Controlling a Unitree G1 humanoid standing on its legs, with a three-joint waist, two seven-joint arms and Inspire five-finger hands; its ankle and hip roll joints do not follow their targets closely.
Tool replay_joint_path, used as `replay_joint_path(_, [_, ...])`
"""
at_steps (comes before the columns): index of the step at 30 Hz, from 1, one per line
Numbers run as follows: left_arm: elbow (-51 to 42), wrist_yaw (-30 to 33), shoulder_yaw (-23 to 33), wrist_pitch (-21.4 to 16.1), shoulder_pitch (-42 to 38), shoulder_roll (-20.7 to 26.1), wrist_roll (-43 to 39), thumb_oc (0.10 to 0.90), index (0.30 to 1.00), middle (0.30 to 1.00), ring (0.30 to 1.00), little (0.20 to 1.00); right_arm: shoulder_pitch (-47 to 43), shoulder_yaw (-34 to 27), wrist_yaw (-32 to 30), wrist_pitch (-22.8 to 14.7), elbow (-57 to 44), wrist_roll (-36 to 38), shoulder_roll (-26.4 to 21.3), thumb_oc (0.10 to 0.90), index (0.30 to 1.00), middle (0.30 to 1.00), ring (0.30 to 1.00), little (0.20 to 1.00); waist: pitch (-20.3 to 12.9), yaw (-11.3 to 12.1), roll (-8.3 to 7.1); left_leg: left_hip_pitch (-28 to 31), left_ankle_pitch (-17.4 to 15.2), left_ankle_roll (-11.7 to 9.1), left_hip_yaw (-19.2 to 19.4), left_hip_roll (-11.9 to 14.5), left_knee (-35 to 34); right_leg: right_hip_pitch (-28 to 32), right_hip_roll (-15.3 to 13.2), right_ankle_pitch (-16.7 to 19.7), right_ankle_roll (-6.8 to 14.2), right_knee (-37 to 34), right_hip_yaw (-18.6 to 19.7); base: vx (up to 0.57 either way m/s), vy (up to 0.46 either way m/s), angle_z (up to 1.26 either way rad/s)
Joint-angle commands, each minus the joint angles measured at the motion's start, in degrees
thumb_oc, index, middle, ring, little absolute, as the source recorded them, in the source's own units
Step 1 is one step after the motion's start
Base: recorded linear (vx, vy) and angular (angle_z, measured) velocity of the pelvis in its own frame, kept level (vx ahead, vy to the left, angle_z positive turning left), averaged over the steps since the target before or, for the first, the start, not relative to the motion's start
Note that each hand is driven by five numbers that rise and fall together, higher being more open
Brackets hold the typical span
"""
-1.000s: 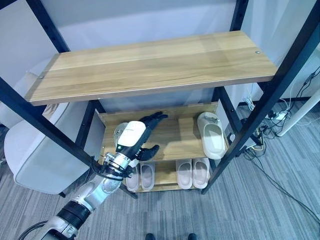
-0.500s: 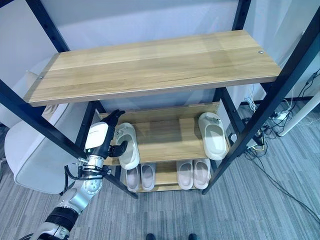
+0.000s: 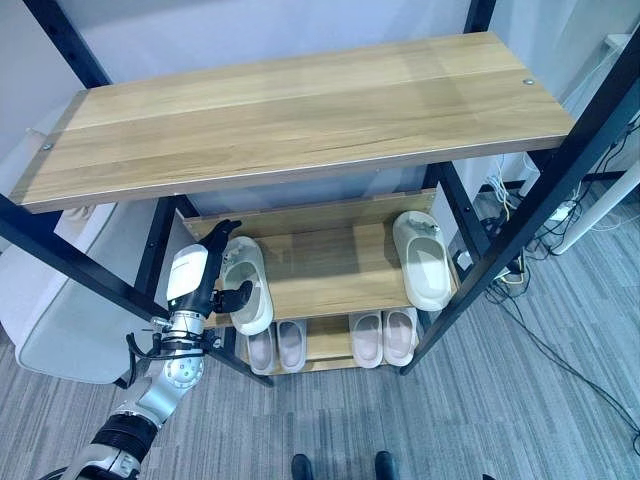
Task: Arrange the slippers neatly on the shoe rack.
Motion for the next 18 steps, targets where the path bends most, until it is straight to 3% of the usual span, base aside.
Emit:
replay_joint_path(1, [3.43, 4.12, 5.12, -1.89, -9.52, 0.54, -3.94, 0.8, 0.9, 0.9, 0.9, 0.9, 0.87, -0.62, -2.4, -1.81, -0.92, 0.5, -2.1, 0.8, 0.9, 0.9, 0.9, 0.9, -1.81, 0.17, -1.6, -2.83, -0.53, -2.44, -2.07, -1.96, 0.1, -3.42, -3.52, 0.09, 6.21, 0.28, -1.79, 0.0, 0.0, 0.0])
replay_joint_path(18, [6.13, 4.82, 6.26, -1.69, -12.82, 1.55, -8.91, 0.8, 0.9, 0.9, 0.9, 0.9, 0.22, -0.47, -3.39, -1.87, -2.12, 0.48, -1.92, 0.8, 0.9, 0.9, 0.9, 0.9, -1.82, -0.39, -2.73, -1.11, -1.15, -2.37, -2.04, -1.73, 0.1, -2.17, -3.17, -0.15, 6.18, 0.28, -1.85, 0.01, -0.003, 0.0])
